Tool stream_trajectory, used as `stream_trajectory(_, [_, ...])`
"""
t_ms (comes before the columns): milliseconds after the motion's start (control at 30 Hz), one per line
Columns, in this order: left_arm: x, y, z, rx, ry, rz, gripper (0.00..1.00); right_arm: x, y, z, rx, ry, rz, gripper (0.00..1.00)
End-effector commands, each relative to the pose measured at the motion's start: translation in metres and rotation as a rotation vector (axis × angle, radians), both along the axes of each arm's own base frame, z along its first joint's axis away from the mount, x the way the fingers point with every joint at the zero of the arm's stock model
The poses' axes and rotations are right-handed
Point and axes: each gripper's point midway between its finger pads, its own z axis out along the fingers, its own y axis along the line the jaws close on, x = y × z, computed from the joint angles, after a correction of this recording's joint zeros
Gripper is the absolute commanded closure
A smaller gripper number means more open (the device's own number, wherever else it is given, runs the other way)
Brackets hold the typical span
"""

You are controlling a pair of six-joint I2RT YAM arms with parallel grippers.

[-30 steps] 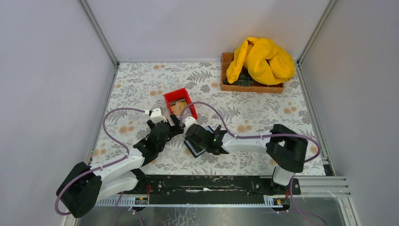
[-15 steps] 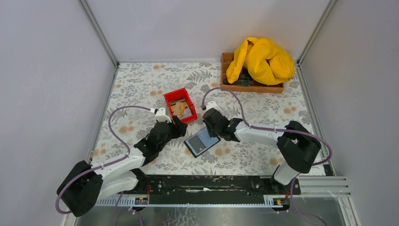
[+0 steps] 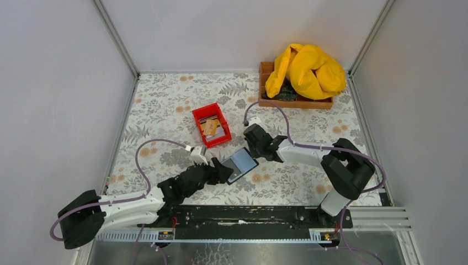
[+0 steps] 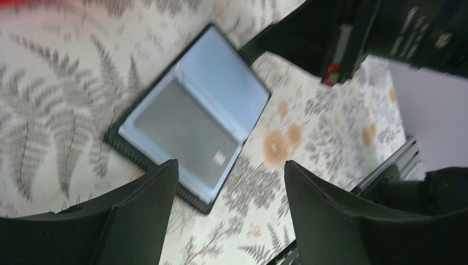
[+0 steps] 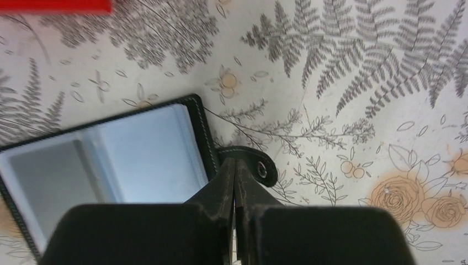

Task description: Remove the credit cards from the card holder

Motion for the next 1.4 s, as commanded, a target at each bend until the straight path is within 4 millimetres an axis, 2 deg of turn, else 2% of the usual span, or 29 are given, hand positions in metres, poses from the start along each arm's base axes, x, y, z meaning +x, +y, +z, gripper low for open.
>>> stream_trajectory(0, [-0.008,0.000,-0.007,-0.063,0.034,0.057,0.22,-0.005,-0.007,-0.014,0.010,0.030,-0.019,1.00])
stream_trajectory(233, [-0.014,0.005,-0.014,-0.055,0.062,0.086,0.20,-0.030,-0.022,-0.031,0.013,0.093,-0.018,1.00])
stream_trajectory(400, [-0.012,0.013,-0.022,-0.052,0.076,0.135,0.19,-0.052,-0.022,-0.032,0.084,0.145,-0.001,1.00])
stream_trajectory(733, [-0.007,0.027,-0.015,-0.043,0.058,0.194,0.18,-0.096,-0.001,-0.014,0.175,0.137,0.055,1.00])
stream_trajectory(833, [-0.007,0.031,-0.010,-0.041,0.043,0.194,0.17,-0.097,-0.002,-0.009,0.187,0.119,0.049,1.00])
stream_trajectory(900, [-0.009,0.032,-0.007,-0.041,0.037,0.184,0.17,-0.093,-0.001,0.005,0.211,0.083,0.047,1.00])
stream_trajectory(1033, [-0.011,0.030,0.004,-0.029,0.013,0.152,0.17,-0.081,0.008,0.046,0.282,-0.015,0.072,1.00])
stream_trajectory(1067, [-0.011,0.023,0.016,-0.044,-0.010,0.107,0.18,-0.072,0.023,0.065,0.307,-0.058,0.123,1.00])
stream_trajectory(1133, [-0.013,0.013,0.025,-0.084,0.003,0.032,0.18,-0.067,0.035,0.067,0.309,-0.065,0.156,1.00])
stream_trajectory(1267, [-0.007,0.007,0.027,-0.115,0.048,-0.051,0.21,-0.068,0.065,0.071,0.417,-0.036,0.247,1.00])
stream_trajectory(1367, [-0.002,0.006,0.028,-0.179,0.074,-0.113,0.21,-0.070,0.079,0.060,0.464,0.018,0.295,1.00])
